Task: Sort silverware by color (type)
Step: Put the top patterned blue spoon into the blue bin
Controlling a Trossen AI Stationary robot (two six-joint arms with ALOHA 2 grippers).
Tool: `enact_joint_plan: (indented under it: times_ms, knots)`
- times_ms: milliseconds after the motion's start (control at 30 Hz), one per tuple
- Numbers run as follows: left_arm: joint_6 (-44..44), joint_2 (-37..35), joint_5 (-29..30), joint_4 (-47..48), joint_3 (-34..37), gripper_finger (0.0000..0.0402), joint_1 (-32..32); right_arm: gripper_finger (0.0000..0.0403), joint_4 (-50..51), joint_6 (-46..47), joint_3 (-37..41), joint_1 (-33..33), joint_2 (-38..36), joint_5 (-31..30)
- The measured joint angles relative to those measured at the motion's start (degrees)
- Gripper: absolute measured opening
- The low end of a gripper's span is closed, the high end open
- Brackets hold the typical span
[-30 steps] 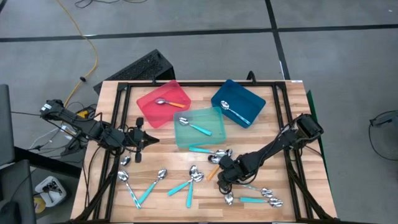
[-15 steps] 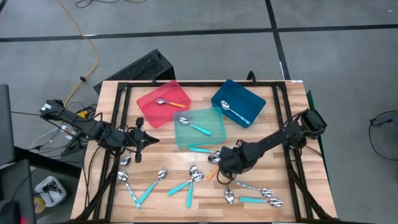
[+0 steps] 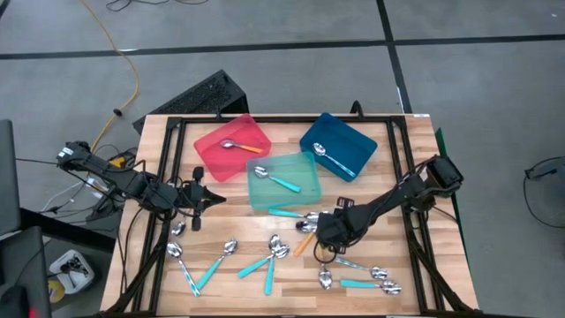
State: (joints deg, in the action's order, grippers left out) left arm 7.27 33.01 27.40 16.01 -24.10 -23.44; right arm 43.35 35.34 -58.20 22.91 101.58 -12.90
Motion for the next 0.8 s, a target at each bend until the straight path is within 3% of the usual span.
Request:
enact_joint_plan:
  times_ms: [367,600,800]
  knots:
    - [-0.02,0.01,0.44,-0.01,0.0,0.0,0.01,0.0203,-4.94,-11.66,1.93,-3.62,-0.24,5.72]
    - [0.07,0.01,0.42,0.0,0.02,0.0,0.0,0.0201,-5.63,-13.4,1.98,-6.72,-0.15,10.3]
    - [0.07,0.01,0.42,0.0,0.0,0.0,0.0,0.0161,-6.02,-13.4,1.98,-6.42,-0.08,10.59]
